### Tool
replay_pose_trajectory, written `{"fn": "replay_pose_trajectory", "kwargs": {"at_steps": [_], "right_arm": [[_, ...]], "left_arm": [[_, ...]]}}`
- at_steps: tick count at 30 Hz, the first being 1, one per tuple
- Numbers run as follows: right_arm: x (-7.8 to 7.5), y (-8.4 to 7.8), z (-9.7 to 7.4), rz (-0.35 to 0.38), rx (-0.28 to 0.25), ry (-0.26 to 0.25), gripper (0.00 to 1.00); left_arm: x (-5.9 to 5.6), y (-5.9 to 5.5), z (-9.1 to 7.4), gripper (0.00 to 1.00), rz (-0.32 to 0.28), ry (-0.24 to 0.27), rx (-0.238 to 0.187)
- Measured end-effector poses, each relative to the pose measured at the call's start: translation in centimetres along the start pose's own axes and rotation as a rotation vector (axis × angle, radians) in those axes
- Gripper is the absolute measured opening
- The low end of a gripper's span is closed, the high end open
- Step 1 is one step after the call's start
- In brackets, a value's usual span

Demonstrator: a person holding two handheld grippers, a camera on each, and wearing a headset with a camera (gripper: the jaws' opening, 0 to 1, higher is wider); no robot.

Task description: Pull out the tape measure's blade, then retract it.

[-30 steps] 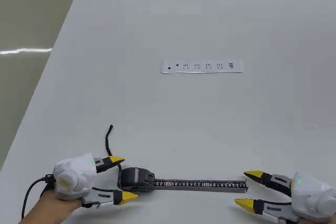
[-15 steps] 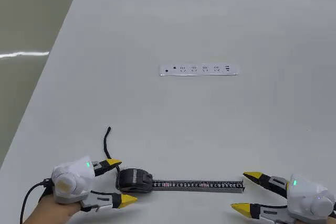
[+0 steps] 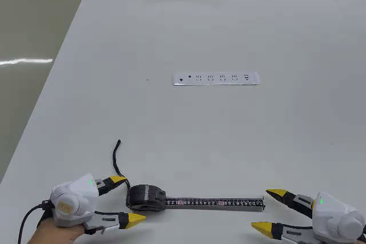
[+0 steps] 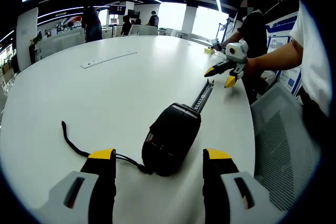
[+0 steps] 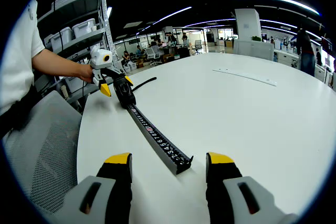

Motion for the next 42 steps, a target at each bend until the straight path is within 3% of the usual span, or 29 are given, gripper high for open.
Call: {"fn": "replay_pose_trajectory", "kwargs": {"at_steps": [9, 20, 42], "right_arm": [[0.6, 0.0, -0.6, 0.003, -0.003, -0.027, 0.57], [1.3, 0.6, -1.3, 0.011, -0.014, -0.066, 0.58], [2.3, 0.7, -2.8, 0.031, -0.03, -0.131, 0.62]], "left_arm": [[0.0, 0.0, -0.9, 0.66, -0.018, 0.047, -0.011], [-0.5, 0.2, -2.2, 0.67, -0.053, 0.092, -0.061], [-1.9, -0.8, -4.0, 0.7, -0.098, 0.142, -0.096]]}}
Point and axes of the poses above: the centre of the closed fingertips' face, and the gripper's own axes: z roughly forward along the fingers, x roughly to its left, y roughly out of its top, the point moved 2 cm from there along -z, roughly backward along the fingers, and after that the axes turned 7 degrees about -x, right-handed, at the moved point
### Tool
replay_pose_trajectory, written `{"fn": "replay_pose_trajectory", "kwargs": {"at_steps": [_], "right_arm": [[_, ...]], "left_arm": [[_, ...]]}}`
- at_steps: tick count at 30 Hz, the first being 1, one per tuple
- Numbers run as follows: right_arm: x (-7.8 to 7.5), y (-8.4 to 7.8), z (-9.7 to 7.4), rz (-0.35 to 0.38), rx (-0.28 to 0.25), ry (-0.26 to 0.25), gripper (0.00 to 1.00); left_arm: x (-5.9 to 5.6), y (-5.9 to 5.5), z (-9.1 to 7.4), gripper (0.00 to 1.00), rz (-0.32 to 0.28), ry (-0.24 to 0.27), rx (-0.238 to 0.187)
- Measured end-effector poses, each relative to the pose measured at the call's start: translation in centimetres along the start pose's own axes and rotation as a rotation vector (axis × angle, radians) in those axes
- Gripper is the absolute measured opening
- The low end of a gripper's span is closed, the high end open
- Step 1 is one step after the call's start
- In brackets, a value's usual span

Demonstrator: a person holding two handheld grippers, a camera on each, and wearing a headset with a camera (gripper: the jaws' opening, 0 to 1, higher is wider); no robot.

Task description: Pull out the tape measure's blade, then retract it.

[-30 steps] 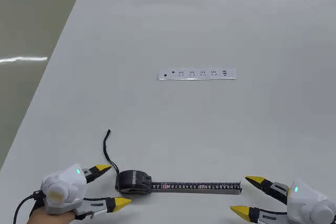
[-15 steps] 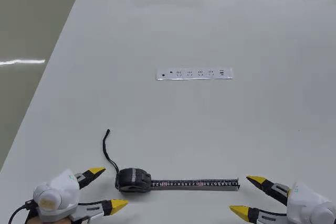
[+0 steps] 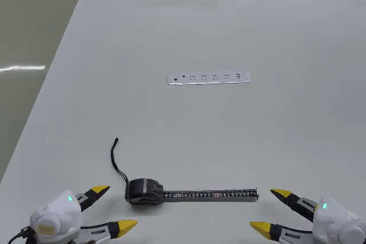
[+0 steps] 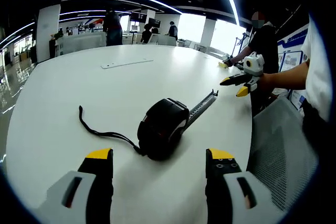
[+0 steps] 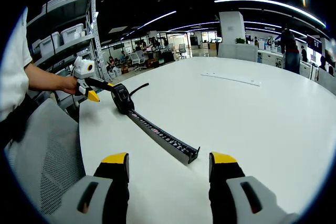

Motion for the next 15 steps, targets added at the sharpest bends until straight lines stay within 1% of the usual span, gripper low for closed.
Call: {"fn": "replay_pose_trajectory", "kwargs": {"at_steps": [2, 6, 8, 15], "right_arm": [[0.1, 0.0, -0.1, 0.0, 0.001, -0.003, 0.62], [0.2, -0.1, -0.4, 0.002, 0.006, -0.013, 0.63], [0.3, -0.1, -0.5, 0.001, 0.01, -0.017, 0.63], [0.7, -0.2, -0.9, 0.008, 0.011, -0.029, 0.64]], "left_arm": [[-0.2, 0.1, -0.2, 0.7, -0.006, 0.006, -0.006], [-0.3, -0.3, -0.4, 0.71, -0.01, 0.014, -0.008], [-0.5, -0.1, -0.6, 0.71, -0.017, 0.019, -0.012], [-0.7, -0.4, -1.2, 0.71, -0.03, 0.033, -0.015]]}}
Point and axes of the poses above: the centre of the closed fingertips' face, and the gripper's own axes: z roughly forward along the fingers, x roughly to its left, y roughly out of its top, the point moved 2 cm from there along -z, roughly backward along the fingers, and after that the axes turned 7 degrees about -x, right-handed, at the moved point
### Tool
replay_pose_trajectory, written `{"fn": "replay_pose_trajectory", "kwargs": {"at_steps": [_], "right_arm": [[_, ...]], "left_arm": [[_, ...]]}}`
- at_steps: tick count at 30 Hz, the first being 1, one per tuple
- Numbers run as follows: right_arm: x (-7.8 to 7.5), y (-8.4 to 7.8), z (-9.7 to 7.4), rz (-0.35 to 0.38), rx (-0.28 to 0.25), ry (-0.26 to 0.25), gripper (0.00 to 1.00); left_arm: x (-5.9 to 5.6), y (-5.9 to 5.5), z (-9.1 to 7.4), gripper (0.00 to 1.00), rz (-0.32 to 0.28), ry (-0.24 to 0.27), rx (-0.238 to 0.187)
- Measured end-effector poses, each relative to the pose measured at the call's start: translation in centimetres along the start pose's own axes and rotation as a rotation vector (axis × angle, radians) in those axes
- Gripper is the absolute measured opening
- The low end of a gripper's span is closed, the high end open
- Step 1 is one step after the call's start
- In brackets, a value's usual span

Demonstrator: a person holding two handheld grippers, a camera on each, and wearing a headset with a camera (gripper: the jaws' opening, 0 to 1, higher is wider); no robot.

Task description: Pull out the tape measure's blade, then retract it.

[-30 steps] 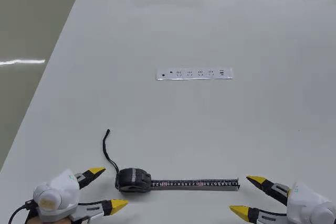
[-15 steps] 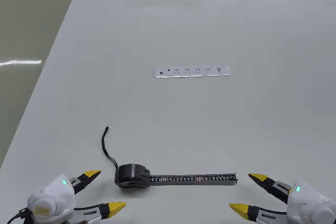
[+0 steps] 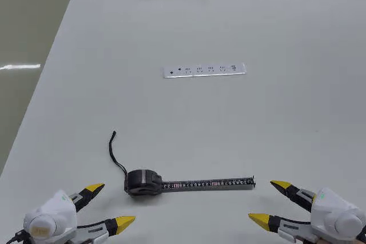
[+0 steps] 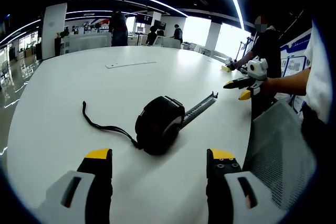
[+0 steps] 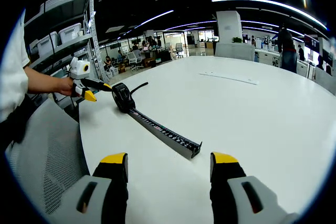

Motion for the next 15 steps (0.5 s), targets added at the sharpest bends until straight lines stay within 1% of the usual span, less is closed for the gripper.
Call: {"fn": "replay_pose_trajectory", "kwargs": {"at_steps": [7, 15], "right_arm": [[0.13, -0.01, -0.64, 0.002, 0.0, -0.009, 0.64], [0.47, -0.07, -1.09, 0.004, 0.002, -0.014, 0.64]], "left_arm": [[-0.24, -0.62, -0.55, 0.72, -0.009, 0.006, 0.007], [-0.68, -0.87, -0.92, 0.72, -0.018, 0.016, 0.004]]}}
Point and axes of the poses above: the centre of the closed fingertips' face, and the gripper's own axes: z roughly forward along the fingers, x roughly to its left, y roughly out of its top, the point moved 2 cm from there along -z, roughly backward along the fingers, and after that the axes turned 7 degrees about -x, right-handed, at the moved point
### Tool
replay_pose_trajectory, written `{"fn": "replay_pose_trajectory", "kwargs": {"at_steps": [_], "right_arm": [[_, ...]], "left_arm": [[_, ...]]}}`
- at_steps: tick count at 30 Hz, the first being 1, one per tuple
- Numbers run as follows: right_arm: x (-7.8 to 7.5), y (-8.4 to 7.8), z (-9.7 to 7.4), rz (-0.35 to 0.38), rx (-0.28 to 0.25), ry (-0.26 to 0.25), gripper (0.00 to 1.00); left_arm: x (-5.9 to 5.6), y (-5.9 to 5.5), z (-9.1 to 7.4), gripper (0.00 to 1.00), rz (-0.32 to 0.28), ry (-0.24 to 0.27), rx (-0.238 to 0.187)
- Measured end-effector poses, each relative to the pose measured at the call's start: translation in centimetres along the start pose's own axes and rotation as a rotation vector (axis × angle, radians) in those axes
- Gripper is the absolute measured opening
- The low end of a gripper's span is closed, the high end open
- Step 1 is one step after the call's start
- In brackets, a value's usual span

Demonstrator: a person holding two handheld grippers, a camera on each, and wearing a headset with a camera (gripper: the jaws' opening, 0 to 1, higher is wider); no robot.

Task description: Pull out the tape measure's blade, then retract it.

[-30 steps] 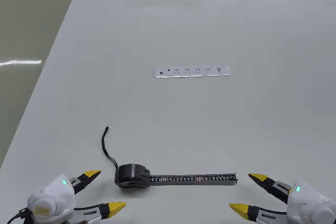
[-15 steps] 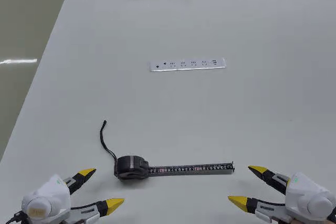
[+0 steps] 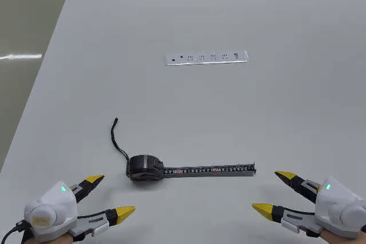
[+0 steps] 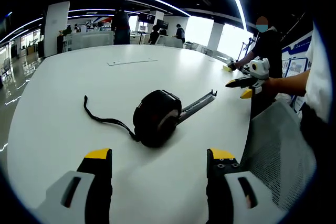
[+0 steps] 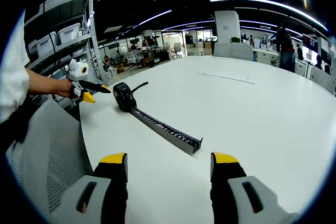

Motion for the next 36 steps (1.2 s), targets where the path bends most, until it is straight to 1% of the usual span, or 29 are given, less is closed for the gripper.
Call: {"fn": "replay_pose_trajectory", "kwargs": {"at_steps": [5, 9, 12, 16, 22, 25, 31, 36], "right_arm": [[0.2, -0.1, -0.1, 0.005, -0.002, 0.001, 0.65], [0.6, 0.1, -0.4, 0.007, -0.007, -0.001, 0.65], [0.7, -0.1, -0.5, 0.007, -0.008, -0.001, 0.65], [1.0, 0.0, -0.7, 0.011, -0.012, -0.004, 0.65], [1.3, -0.1, -1.0, 0.019, -0.016, -0.009, 0.65], [1.6, -0.1, -1.3, 0.019, -0.016, -0.012, 0.66], [1.6, -0.5, -1.7, 0.029, -0.02, -0.022, 0.66], [1.9, -0.6, -2.1, 0.033, -0.019, -0.026, 0.66]], "left_arm": [[-0.1, -0.3, -0.2, 0.72, -0.005, 0.008, 0.003], [-0.4, -0.3, -0.6, 0.72, -0.005, 0.012, 0.004], [-0.5, -0.2, -0.9, 0.73, -0.01, 0.018, 0.001], [-0.4, -0.6, -1.3, 0.75, -0.019, 0.028, -0.002], [-0.6, -0.5, -1.9, 0.76, -0.021, 0.037, -0.005], [-0.7, -0.7, -2.2, 0.76, -0.022, 0.04, -0.002], [-0.9, -0.8, -2.7, 0.77, -0.03, 0.046, 0.0], [-1.2, -1.2, -3.2, 0.78, -0.033, 0.048, 0.0]]}}
Point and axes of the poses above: the centre of the closed fingertips' face, and the gripper's own axes: z roughly forward along the fingers, x roughly to its left, y roughly out of its top, the point moved 2 cm from there along -z, roughly backward along the fingers, and after that the axes turned 7 degrees about -x, right-handed, at the moved point
